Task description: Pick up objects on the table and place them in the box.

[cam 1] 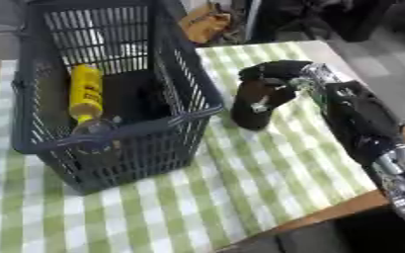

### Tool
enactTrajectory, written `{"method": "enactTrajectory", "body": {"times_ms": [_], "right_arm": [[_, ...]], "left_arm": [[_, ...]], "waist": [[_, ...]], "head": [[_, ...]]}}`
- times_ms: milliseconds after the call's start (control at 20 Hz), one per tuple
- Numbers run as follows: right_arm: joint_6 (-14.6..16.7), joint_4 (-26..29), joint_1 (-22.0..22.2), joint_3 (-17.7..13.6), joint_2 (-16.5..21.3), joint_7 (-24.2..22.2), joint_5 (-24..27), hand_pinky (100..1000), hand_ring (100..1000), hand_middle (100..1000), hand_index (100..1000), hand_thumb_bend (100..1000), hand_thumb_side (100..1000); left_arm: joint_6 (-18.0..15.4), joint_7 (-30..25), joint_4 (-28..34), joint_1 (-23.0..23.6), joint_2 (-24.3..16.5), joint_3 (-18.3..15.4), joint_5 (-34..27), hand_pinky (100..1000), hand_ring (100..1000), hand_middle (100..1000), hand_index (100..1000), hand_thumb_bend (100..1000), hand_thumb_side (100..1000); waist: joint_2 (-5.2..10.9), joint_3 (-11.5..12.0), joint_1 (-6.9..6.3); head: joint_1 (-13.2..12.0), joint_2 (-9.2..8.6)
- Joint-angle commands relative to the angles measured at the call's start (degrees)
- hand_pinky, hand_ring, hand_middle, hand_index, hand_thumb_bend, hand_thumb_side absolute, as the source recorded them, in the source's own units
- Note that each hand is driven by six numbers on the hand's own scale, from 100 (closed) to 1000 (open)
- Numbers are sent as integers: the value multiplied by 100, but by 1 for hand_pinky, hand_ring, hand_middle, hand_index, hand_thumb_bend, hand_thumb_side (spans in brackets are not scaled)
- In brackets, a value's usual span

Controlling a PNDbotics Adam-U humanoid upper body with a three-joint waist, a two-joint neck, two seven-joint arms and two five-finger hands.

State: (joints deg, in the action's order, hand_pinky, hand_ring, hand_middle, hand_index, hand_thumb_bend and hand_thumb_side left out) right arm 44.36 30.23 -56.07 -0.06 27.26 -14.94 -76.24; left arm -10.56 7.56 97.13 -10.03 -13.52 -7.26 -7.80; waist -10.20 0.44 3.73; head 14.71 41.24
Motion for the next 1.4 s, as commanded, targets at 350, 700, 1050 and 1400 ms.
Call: {"method": "enactTrajectory", "body": {"times_ms": [350,700,1050,1400], "right_arm": [[-292,384,2,-60,118,-836,603,313,556,887,900,394,100],[-490,866,5,-127,133,-640,886,206,480,798,792,397,100],[-630,1314,-184,-281,167,4,820,193,469,791,779,401,120],[-950,1762,-668,-413,135,503,254,238,470,824,782,405,142]], "left_arm": [[-9,-7,85,-59,-84,-16,-16,434,959,840,824,732,843],[-9,-7,82,-60,-83,-19,-16,434,959,840,824,732,843],[-10,-14,80,-62,-79,-16,-20,435,959,840,824,733,843],[-5,-27,70,-51,-75,-3,-25,434,959,840,823,733,843]], "waist": [[89,-3,-66],[81,-8,-57],[89,-2,-57],[118,42,-68]], "head": [[-1,-65],[-6,-66],[-11,-67],[8,-54]]}}
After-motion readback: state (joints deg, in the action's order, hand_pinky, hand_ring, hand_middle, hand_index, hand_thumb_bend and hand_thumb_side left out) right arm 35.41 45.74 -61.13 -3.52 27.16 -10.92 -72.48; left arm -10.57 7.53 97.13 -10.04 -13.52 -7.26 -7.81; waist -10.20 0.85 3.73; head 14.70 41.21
